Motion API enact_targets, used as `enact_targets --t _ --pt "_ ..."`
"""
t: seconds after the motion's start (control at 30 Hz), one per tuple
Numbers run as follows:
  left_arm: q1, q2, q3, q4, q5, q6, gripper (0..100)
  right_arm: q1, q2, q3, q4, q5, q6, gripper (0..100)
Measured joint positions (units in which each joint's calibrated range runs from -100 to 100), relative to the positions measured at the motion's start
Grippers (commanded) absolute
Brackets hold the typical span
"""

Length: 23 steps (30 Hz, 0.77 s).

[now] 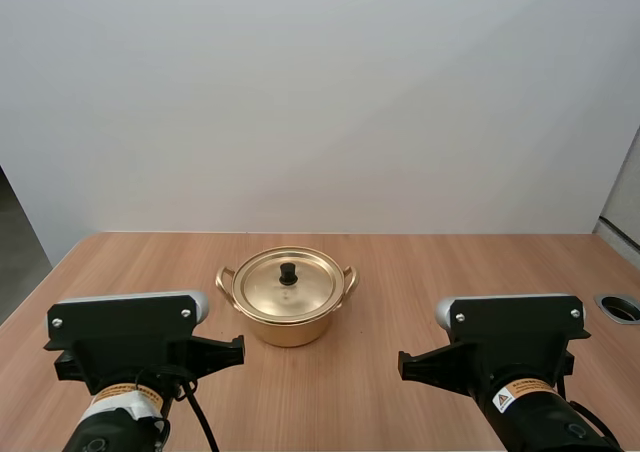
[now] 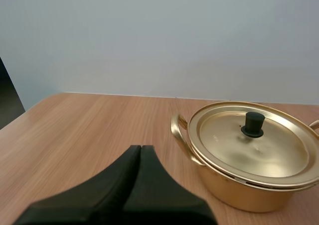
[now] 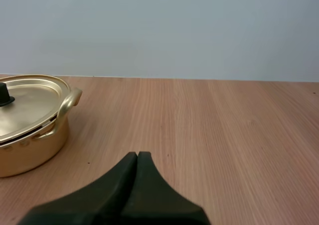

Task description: Open the pot, put the car inside, and close it

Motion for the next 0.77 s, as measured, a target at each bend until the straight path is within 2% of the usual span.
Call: enact_targets --t 0.77 --pt "0.00 0.0 0.0 0.0 -1.2 0.0 0 0.0 0.0 0.0 0.5 0.0 0.0 0"
